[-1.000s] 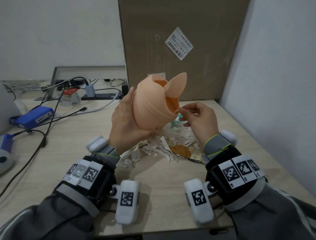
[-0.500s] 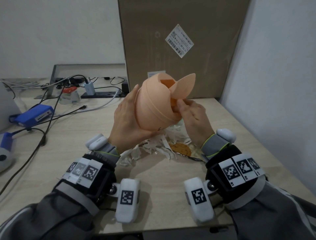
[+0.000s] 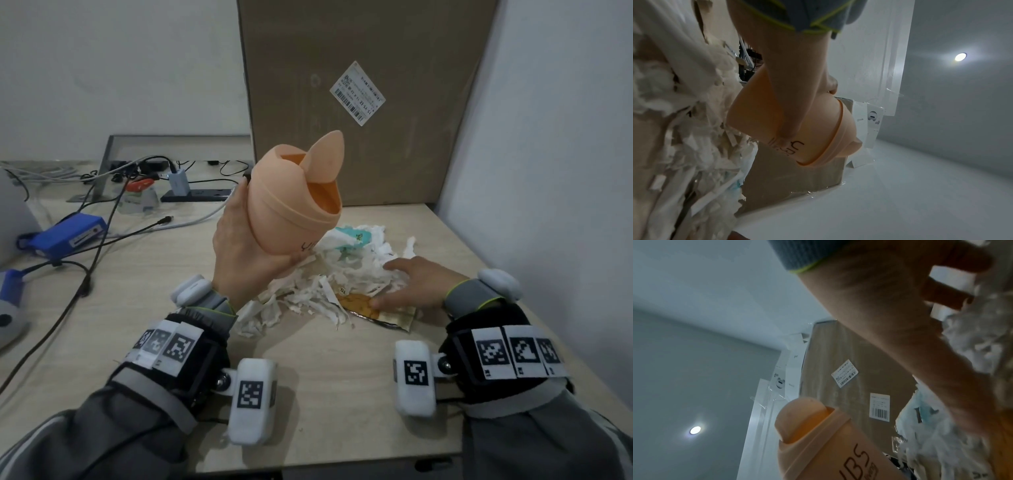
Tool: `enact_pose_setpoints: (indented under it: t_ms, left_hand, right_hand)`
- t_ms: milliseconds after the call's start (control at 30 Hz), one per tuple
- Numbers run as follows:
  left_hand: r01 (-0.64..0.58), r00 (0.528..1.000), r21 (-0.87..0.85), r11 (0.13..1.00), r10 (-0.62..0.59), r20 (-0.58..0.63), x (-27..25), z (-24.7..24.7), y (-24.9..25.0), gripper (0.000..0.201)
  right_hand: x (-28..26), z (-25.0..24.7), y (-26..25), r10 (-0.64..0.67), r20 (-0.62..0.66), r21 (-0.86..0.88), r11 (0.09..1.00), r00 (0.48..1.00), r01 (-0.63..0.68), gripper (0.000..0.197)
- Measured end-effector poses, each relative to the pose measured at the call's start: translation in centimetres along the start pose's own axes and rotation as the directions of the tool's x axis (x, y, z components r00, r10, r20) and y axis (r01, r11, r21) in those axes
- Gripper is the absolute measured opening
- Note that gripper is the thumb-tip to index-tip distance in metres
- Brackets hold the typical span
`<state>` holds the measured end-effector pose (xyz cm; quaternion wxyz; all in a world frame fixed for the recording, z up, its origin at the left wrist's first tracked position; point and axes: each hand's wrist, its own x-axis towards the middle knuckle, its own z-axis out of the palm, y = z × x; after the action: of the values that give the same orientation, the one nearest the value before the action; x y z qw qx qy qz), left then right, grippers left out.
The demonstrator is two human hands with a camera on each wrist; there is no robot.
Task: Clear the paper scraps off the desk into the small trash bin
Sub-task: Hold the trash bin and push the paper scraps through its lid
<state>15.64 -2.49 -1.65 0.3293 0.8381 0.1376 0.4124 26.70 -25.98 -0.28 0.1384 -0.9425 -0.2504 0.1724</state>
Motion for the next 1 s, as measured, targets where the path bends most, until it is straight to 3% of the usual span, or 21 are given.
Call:
enact_pose_setpoints:
  t_ms: [67, 133, 333, 433, 533, 633, 833, 1000]
  left_hand:
    - [-0.005, 1.000, 0.001, 1.000, 0.005, 0.010, 0.0, 0.0, -0.1, 0.134]
    - [-0.002, 1.000, 0.001, 1.000, 0.002, 0.014, 0.1, 0.0, -0.2, 0.134]
    - [0.015, 1.000, 0.010, 1.000, -0.015, 0.019, -0.1, 0.0, -0.1, 0.134]
    - [0.023, 0.999, 0.009, 1.000, -0.023, 0.024, -0.1, 0.1, 0.0, 0.134]
    - [0.017, 1.000, 0.008, 1.000, -0.018, 0.020, -0.1, 0.0, -0.2, 0.134]
    - [0.015, 1.000, 0.008, 1.000, -0.015, 0.021, -0.1, 0.1, -0.2, 0.133]
    - [0.008, 1.000, 0.016, 1.000, -0.008, 0.014, -0.1, 0.0, -0.1, 0.131]
    - [-0.003, 1.000, 0.047, 0.999, 0.003, 0.002, -0.2, -0.1, 0.0, 0.131]
  right_hand:
    - [0.0, 0.2, 0.1, -0.015, 0.058, -0.070, 0.997, 0.998, 0.019, 0.093]
    - [0.1, 0.4, -0.2, -0.035, 0.035, -0.105, 0.994, 0.999, 0.039, 0.085]
    - [0.8, 0.9, -0.4, -0.119, -0.194, -0.075, 0.992, 0.974, 0.106, 0.036]
    - [1.4, 1.1, 0.0, -0.120, -0.299, -0.001, 0.992, 0.946, 0.126, 0.028]
    - [1.8, 1.0, -0.1, -0.099, -0.469, 0.104, 0.981, 0.878, 0.166, 0.022]
    - [1.6, 0.7, -0.2, 0.016, -0.602, 0.308, 0.927, 0.798, 0.214, 0.026]
    - [1.6, 0.2, -0.2, -0.082, -0.713, 0.168, 0.944, 0.697, 0.283, 0.011]
    - [2.2, 0.4, 0.3, -0.018, -0.741, 0.232, 0.931, 0.671, 0.280, 0.016]
